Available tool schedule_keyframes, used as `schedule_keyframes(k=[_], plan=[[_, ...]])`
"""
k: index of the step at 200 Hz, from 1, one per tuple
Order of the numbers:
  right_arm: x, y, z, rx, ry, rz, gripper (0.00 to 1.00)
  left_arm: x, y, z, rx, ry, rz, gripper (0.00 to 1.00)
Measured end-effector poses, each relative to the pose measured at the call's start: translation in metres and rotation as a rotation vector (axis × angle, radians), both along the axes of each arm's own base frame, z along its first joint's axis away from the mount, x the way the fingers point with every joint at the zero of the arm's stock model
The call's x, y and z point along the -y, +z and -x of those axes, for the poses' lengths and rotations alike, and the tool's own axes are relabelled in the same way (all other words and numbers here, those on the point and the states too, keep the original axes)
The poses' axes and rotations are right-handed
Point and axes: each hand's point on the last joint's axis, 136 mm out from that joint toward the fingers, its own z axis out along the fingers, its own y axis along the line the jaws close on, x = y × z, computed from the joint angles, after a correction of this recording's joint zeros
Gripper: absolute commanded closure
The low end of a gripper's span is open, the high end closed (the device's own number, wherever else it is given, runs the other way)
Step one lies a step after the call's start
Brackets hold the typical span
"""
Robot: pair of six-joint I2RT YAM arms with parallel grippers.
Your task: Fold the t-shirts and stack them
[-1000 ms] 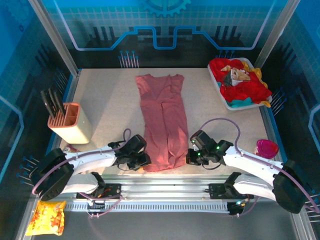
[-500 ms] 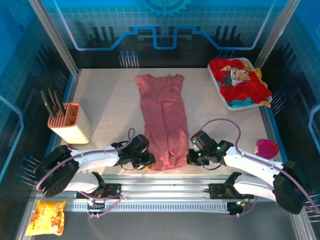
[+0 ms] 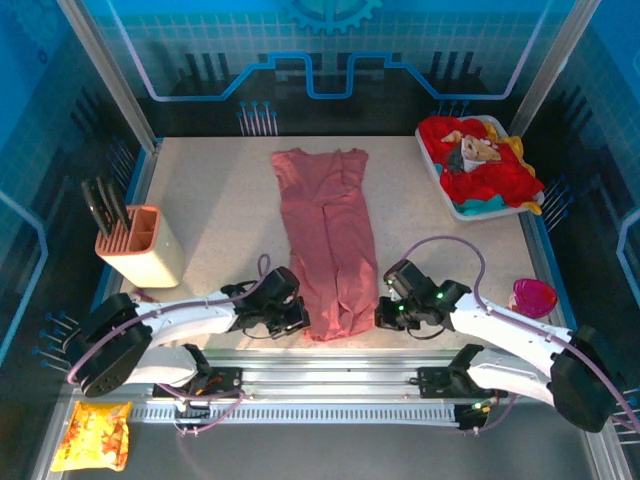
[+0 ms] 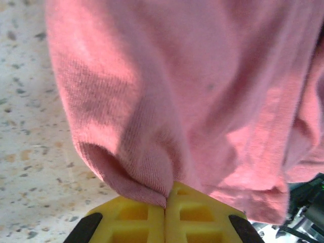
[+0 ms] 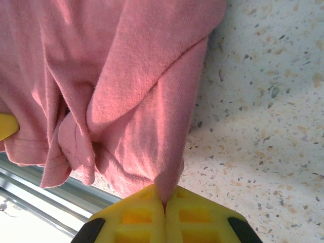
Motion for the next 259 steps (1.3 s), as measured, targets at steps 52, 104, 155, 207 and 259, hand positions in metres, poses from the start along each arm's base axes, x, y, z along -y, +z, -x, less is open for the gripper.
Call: schedule_keyframes(k=[52,104,155,207,259], plan=[[-0.006,0.034,-0.024,0.061,0.003,-0.028,1.0,-0.005,0.034,-0.024,0.053,0.062,0.02,1.0],[-0.023,0.072,-0.073,0.131,0.036,-0.055,1.0,-0.023,0.066,-0.07,0.116,0.162,0.034,1.0],[-0.036,0.074,-0.123,0.131,0.08,-0.048,1.0,-0.025,0.072,-0.121,0.122,0.178,0.01,1.0],[-0.031,0.064,-0.166,0.117,0.068,-0.037,1.0,-0.023,0.078,-0.169,0.141,0.162,-0.021,1.0],[-0.037,0.064,-0.211,0.138,0.076,-0.021,1.0,-0.03,0.073,-0.199,0.121,0.16,-0.057,1.0]])
